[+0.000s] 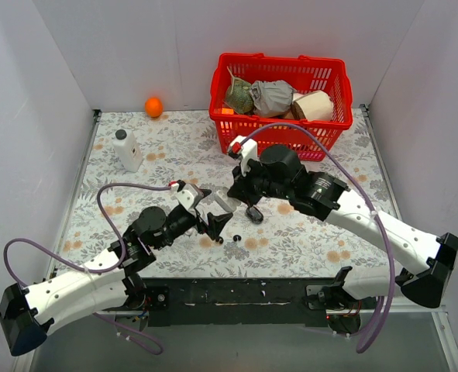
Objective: Insert the wireless bluetooth earbuds into the charging case
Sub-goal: Open the charging case, then adjust the charging case.
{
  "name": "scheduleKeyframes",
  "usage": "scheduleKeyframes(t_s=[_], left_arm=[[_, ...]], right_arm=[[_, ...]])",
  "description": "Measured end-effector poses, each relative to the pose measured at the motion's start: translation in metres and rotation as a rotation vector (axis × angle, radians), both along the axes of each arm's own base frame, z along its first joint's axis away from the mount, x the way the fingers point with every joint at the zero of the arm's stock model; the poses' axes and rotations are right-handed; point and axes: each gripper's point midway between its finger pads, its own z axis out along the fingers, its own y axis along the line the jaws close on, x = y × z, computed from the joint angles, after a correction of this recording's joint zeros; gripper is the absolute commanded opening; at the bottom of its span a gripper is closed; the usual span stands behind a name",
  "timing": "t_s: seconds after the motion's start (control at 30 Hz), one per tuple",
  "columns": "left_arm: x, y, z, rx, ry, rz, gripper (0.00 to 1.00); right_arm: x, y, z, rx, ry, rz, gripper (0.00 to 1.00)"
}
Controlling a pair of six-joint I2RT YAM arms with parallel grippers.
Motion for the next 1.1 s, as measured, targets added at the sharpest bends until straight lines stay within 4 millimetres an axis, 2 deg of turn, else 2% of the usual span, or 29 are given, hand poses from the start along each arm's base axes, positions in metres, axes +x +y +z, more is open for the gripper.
scheduleKeyframes(t_s=[0.2, 0.37, 0.53, 0.63, 0.8, 0.83, 0.87, 0.9, 0.93, 1.1], left_arm=[[-0.020, -0.004, 0.007, -0.014, 0.080, -0.097, 0.98], [-0.051, -0.009, 0.015, -0.047, 0.129, -0.242, 0.98], [-0.066, -0.016, 0.029, -0.076, 0.151, -0.335, 0.96], [-0.073, -0.019, 0.035, -0.089, 0.151, -0.377, 0.89], [-0.073, -0.022, 0.038, -0.102, 0.187, -0.411, 0.65], [-0.070, -0.024, 0.040, -0.101, 0.203, -0.423, 0.64], [-0.067, -0.026, 0.041, -0.098, 0.224, -0.440, 0.70], [-0.065, -0.029, 0.042, -0.098, 0.249, -0.466, 0.82], [-0.063, -0.030, 0.042, -0.099, 0.271, -0.491, 0.98], [-0.046, -0.025, 0.026, -0.112, 0.418, -0.547, 0.98]], right_arm=[[0.003, -0.025, 0.018, -0.064, -0.174, -0.028, 0.01], [-0.009, -0.032, 0.035, -0.050, -0.329, 0.046, 0.01], [-0.015, -0.033, 0.045, -0.039, -0.405, 0.104, 0.01], [-0.016, -0.031, 0.043, -0.047, -0.414, 0.129, 0.01], [-0.022, -0.028, 0.045, -0.030, -0.411, 0.163, 0.01], [-0.024, -0.028, 0.046, -0.025, -0.410, 0.170, 0.01], [-0.025, -0.027, 0.047, -0.021, -0.411, 0.176, 0.01], [-0.027, -0.027, 0.048, -0.016, -0.410, 0.182, 0.01], [-0.028, -0.028, 0.049, -0.012, -0.411, 0.186, 0.01], [-0.034, -0.034, 0.061, 0.024, -0.427, 0.188, 0.01]])
